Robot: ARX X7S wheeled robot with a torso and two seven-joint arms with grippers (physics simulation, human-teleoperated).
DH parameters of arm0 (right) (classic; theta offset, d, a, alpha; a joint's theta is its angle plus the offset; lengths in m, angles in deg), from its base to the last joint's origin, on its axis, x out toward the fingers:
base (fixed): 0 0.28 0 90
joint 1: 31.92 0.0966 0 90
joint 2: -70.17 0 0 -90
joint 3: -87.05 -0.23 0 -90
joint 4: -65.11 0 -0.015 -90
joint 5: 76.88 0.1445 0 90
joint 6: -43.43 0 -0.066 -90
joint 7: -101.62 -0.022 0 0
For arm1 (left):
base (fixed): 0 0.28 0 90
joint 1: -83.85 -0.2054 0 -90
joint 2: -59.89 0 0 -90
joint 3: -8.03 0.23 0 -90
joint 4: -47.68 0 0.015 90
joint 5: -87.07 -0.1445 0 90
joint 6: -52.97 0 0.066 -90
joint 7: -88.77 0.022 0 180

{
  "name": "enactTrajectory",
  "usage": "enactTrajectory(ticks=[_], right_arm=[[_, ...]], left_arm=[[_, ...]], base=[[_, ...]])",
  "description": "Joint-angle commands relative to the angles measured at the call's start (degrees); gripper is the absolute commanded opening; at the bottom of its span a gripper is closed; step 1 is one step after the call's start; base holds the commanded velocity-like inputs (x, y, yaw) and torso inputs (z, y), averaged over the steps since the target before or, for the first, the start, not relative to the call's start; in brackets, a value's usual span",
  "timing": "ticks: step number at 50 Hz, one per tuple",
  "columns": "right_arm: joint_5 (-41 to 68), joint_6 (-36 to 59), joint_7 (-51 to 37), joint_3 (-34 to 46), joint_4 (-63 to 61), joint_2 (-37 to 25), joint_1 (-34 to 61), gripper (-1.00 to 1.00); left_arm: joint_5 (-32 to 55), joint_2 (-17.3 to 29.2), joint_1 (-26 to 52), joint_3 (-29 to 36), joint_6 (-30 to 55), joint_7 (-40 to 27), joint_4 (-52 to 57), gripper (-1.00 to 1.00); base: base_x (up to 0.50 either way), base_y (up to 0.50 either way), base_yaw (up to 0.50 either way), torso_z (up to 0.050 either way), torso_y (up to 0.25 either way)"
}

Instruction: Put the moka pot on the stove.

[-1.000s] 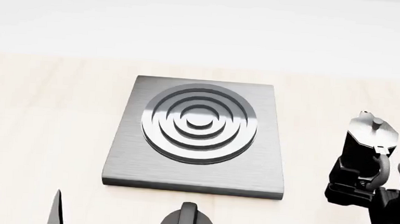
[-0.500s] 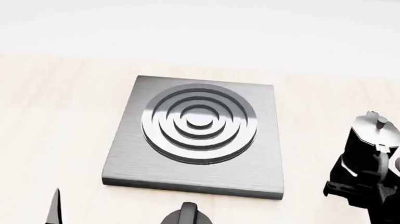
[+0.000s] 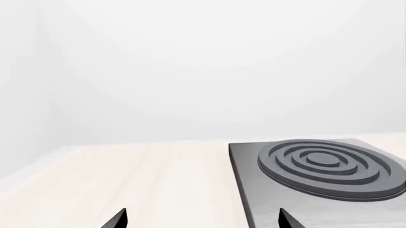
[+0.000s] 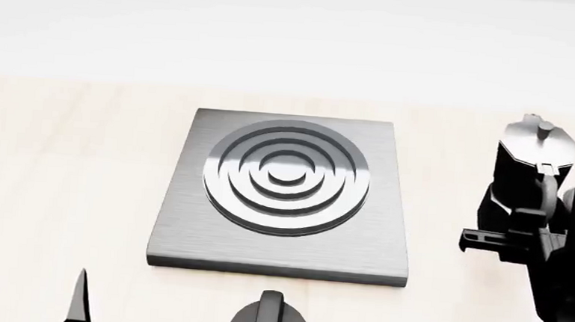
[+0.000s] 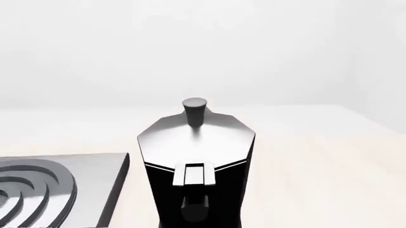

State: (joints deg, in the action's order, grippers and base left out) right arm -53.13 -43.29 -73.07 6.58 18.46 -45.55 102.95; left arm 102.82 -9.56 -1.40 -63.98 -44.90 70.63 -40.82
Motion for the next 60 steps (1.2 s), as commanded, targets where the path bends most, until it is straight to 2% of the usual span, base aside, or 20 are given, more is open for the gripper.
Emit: enactTrajectory(ticks=[1,11,21,33,51,60], right_arm=[[-0.96,2.84,-1.81,0.64,-11.13,-1.0,0.49,-1.0],[-2.16,3.59,-0.34,2.76,-10.0,-0.08,3.62,-1.0],[-5.63,3.97,3.02,7.46,-2.98,3.44,12.85,-1.0],[-8.67,-1.75,7.01,10.86,10.95,8.75,21.0,-1.0],[-8.81,-12.71,12.34,10.98,29.62,16.41,30.66,-1.0],[-9.08,-13.58,14.35,9.24,31.51,19.12,31.81,-1.0]], left_arm=[[0.1,0.07,0.18,0.14,-0.02,-0.04,0.04,1.0],[0.2,0.03,0.46,0.27,0.06,-0.07,-0.4,1.0],[0.31,0.21,0.18,0.25,-0.05,-0.28,-0.17,1.0],[0.33,0.36,-0.01,0.23,-0.24,-0.55,-0.01,1.0],[0.51,0.77,-0.44,0.14,-0.02,-1.07,0.71,1.0],[0.54,1.03,-1.06,0.08,-0.38,-1.3,1.24,1.0]], base=[[0.0,0.0,0.0,0.0,0.0],[0.0,0.0,0.0,0.0,0.001],[0.0,0.0,0.0,0.0,0.001],[0.0,0.0,0.0,0.0,0.001],[0.0,0.0,0.0,0.0,0.001],[0.0,0.0,0.0,0.0,0.001]])
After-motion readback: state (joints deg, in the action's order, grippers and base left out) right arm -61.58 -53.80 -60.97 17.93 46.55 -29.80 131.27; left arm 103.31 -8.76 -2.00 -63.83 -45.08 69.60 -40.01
